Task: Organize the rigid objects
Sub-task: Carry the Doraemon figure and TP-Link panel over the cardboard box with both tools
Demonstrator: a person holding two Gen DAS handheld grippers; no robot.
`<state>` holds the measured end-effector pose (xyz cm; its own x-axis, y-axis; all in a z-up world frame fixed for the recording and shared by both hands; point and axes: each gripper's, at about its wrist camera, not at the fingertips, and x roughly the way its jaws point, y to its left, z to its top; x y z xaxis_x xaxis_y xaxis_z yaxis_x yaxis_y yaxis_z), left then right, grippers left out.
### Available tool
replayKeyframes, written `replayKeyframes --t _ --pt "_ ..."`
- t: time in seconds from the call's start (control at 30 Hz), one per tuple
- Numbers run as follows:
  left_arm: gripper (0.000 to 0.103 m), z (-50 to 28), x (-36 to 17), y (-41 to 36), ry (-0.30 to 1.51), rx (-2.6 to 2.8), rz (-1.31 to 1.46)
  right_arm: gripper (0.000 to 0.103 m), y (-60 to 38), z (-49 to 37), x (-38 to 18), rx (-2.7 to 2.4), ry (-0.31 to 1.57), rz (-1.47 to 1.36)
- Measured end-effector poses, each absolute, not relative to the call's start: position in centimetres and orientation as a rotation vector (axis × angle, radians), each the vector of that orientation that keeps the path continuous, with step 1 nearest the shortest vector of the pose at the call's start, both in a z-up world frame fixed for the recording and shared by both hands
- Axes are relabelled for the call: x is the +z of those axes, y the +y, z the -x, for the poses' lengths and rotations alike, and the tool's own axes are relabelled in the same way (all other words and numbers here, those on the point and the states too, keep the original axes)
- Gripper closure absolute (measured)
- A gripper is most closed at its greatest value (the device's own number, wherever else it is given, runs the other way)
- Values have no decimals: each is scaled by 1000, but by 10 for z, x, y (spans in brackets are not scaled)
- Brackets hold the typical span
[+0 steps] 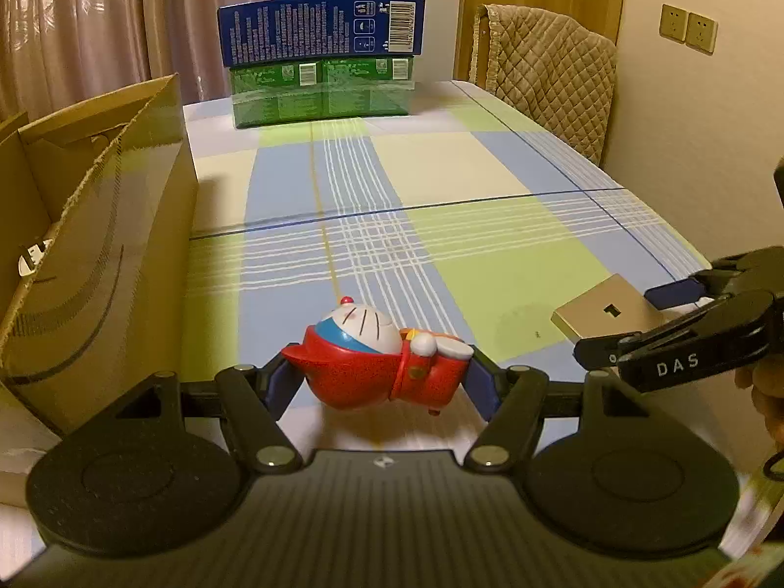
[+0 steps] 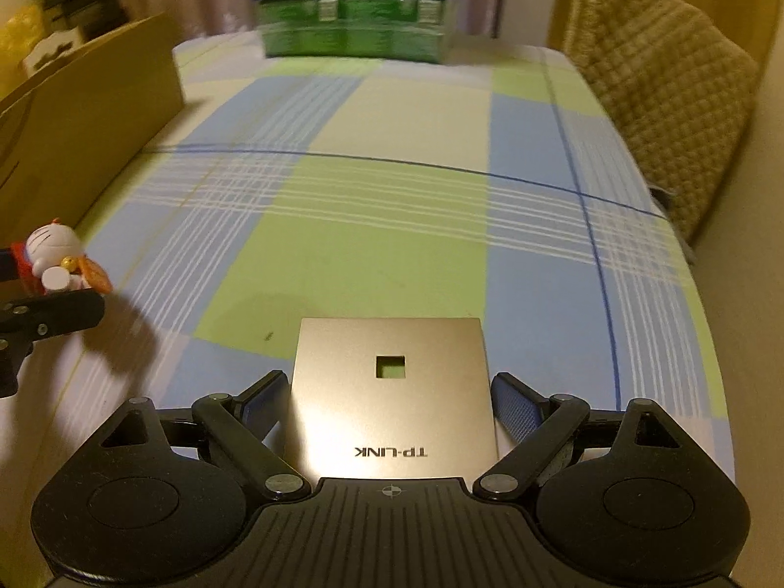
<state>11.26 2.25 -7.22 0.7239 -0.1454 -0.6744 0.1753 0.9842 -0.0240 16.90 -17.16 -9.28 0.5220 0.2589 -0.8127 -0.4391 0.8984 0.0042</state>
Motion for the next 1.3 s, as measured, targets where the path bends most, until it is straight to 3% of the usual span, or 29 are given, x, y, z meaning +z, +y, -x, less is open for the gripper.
replayKeyframes --t 0.3,0.7,1.3 --pt "38 -111 -69 21 746 -184 -35 21 -167 -159 -89 356 896 183" --pt "38 -80 -18 27 677 -176 -21 21 -160 -108 -20 335 782 20" --pt "38 -24 41 65 624 -140 -9 21 -127 -49 51 398 689 3"
